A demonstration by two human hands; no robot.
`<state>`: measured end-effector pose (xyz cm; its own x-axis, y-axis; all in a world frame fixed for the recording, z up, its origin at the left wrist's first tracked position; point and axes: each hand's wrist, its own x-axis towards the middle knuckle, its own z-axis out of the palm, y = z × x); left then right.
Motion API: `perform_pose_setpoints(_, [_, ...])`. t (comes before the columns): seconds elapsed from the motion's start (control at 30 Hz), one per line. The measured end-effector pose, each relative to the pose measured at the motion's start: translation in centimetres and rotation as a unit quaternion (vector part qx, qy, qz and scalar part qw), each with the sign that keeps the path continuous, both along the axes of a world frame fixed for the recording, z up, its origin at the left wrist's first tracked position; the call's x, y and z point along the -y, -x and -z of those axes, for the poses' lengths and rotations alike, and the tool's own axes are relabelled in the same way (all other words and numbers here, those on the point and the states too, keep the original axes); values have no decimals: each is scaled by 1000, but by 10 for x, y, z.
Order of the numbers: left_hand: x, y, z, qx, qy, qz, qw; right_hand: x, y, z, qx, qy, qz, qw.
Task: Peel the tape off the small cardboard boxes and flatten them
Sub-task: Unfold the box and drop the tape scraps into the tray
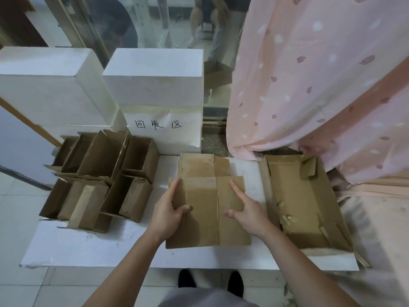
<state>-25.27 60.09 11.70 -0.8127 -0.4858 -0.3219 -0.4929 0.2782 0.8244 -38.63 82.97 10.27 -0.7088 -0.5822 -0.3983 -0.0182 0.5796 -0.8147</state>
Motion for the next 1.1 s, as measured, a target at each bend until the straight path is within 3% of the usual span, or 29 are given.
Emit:
perform_pose_setpoints(0.13, [15,38,11,-19,74,3,997,19,20,16,-48,-6,65,997])
perform_pose_setpoints(0.3, [43,106,37,8,100,7,995,52,68,52,-100,-44,128,986])
perform_pose_setpoints(0.5, [76,148,111,102,134,57,984,90,109,123,-80,-126,111,983])
perform_pose_setpoints(0.6, [83,152,149,145,143,80,976,98,113,162,-61,-111,86,988])
perform_pose_setpoints(0.7, [86,154,174,151,150,78,974,95,111,187,-120,-103,102,982])
perform_pose_setpoints(0.8, [85,154,182,157,253,84,951,95,113,186,-175,-138,89,971])
perform_pose_setpoints(0.93, [70,151,176,168,266,91,945,102,103,175,-240,-208,75,945])
perform_pose_setpoints(1.1, [66,153,172,207,356,139,901,108,109,167,-310,-238,22,920])
